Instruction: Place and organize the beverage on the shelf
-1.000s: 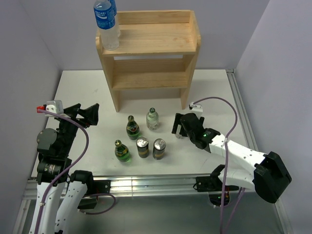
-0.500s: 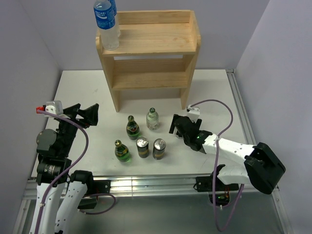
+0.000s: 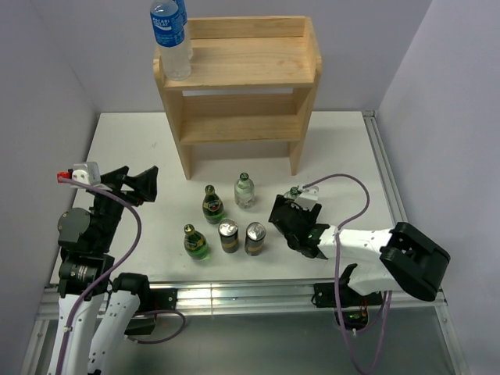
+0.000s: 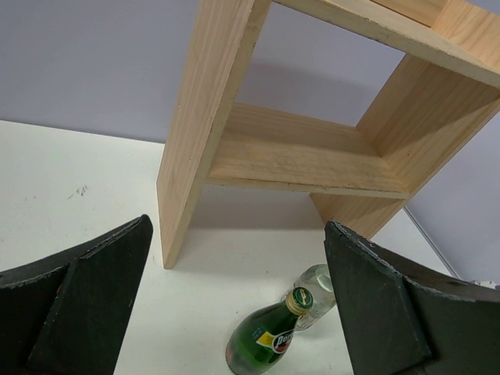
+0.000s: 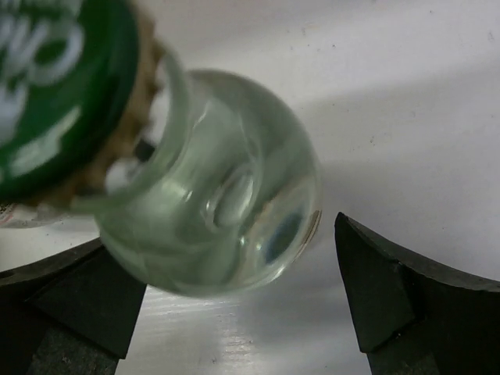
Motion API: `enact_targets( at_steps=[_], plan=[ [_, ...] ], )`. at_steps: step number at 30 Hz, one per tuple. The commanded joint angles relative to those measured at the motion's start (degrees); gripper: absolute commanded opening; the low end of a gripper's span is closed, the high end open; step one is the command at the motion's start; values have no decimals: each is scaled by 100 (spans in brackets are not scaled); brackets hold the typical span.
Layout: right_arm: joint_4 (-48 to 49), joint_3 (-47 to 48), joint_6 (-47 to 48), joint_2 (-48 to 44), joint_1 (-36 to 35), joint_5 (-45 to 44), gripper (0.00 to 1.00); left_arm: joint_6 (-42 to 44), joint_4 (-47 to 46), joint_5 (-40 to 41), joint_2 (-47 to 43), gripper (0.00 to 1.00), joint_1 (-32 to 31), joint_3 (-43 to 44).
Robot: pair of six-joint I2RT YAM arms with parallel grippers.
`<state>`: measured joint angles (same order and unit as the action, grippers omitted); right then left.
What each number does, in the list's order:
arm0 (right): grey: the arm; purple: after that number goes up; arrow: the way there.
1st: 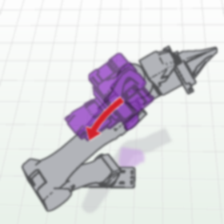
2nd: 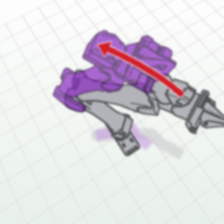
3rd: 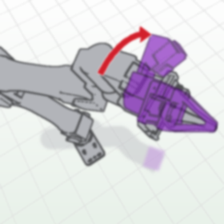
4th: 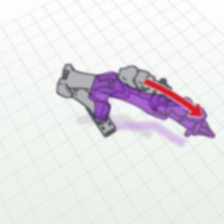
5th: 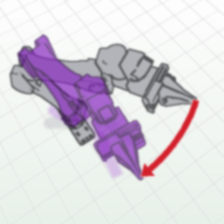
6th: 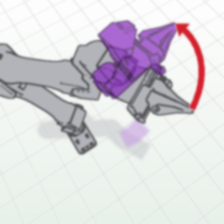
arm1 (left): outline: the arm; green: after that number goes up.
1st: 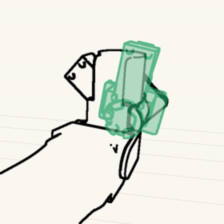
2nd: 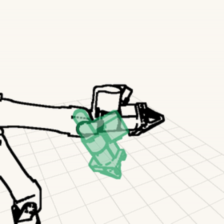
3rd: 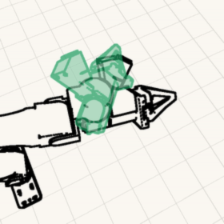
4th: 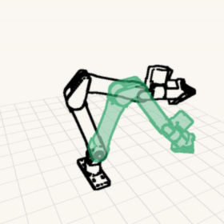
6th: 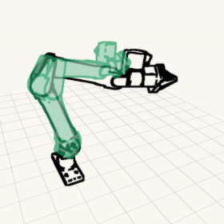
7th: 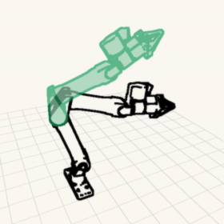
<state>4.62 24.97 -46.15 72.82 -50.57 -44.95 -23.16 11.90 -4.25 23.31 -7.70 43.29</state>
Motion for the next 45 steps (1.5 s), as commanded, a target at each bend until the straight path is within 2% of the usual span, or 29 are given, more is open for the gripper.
enact_targets(
  at_steps=[1, 7, 14, 20, 30, 36, 39, 43, 45],
  plan=[
    [740, -141, -324, 250, -356, -1085, 100, 92, -127, -67, -81, 99, -20, -31],
    [1697, -291, -71, 795, -516, -1543, 99, 83, -100, 3, -107, 99, -73, -13],
    [2367, -291, 255, 1383, -507, -1833, 98, 101, -83, 38, -134, 99, -144, -13],
    [2745, -238, 396, 1797, -489, -2061, 96, 101, -91, 21, -99, 99, -205, -13],
    [3167, -256, 659, 1912, -226, -2106, 91, 110, -100, 47, -55, 99, -231, -22],
    [3097, -115, 555, 2079, -111, -2158, 84, 136, -91, 47, -28, 99, -240, -13],
    [3071, -54, 493, 2175, -59, -2167, 76, 145, -92, 56, -20, 99, -258, -13],
    [3053, -19, 484, 2272, -32, -2167, 58, 136, -91, 74, -28, 99, -267, -13],
    [3036, -1, 484, 2263, -32, -2124, 54, 136, -91, 82, -20, 99, -275, -13]
  ],
)
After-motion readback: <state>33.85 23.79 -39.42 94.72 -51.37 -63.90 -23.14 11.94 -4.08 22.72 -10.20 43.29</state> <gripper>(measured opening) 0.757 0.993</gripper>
